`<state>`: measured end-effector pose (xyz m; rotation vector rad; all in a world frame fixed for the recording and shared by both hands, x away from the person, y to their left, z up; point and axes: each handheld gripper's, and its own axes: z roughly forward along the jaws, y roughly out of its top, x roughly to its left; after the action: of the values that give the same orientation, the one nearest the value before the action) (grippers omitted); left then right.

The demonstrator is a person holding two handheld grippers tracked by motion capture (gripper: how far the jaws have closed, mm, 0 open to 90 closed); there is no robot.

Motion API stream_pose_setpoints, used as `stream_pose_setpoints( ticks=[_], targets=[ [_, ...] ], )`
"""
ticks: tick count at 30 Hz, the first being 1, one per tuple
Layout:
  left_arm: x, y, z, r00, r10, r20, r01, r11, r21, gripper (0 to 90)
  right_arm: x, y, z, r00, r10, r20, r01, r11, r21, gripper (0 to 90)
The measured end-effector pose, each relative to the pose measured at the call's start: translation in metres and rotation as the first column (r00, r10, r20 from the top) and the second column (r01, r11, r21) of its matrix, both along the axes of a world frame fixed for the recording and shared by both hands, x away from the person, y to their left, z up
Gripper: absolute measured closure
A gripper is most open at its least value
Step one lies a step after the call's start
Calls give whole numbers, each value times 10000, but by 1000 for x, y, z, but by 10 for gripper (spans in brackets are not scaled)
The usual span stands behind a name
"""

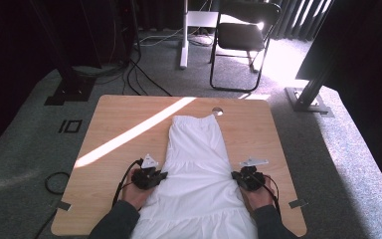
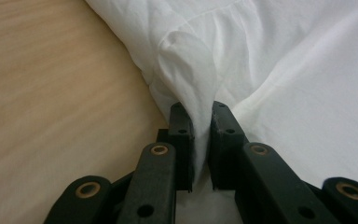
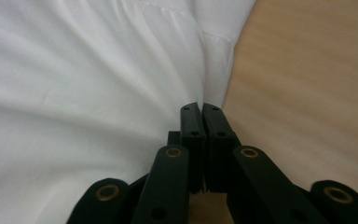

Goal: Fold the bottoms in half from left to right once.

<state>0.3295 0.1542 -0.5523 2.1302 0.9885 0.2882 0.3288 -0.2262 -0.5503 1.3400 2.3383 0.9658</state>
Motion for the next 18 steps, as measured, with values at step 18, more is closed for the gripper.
stream_pose_setpoints(
  ticks=[18],
  targets=[
    [5, -11, 5, 9990, -103, 428, 59, 9949, 1008, 775, 109, 62, 27, 9985, 510, 221, -535, 9891, 1371, 540]
  ],
)
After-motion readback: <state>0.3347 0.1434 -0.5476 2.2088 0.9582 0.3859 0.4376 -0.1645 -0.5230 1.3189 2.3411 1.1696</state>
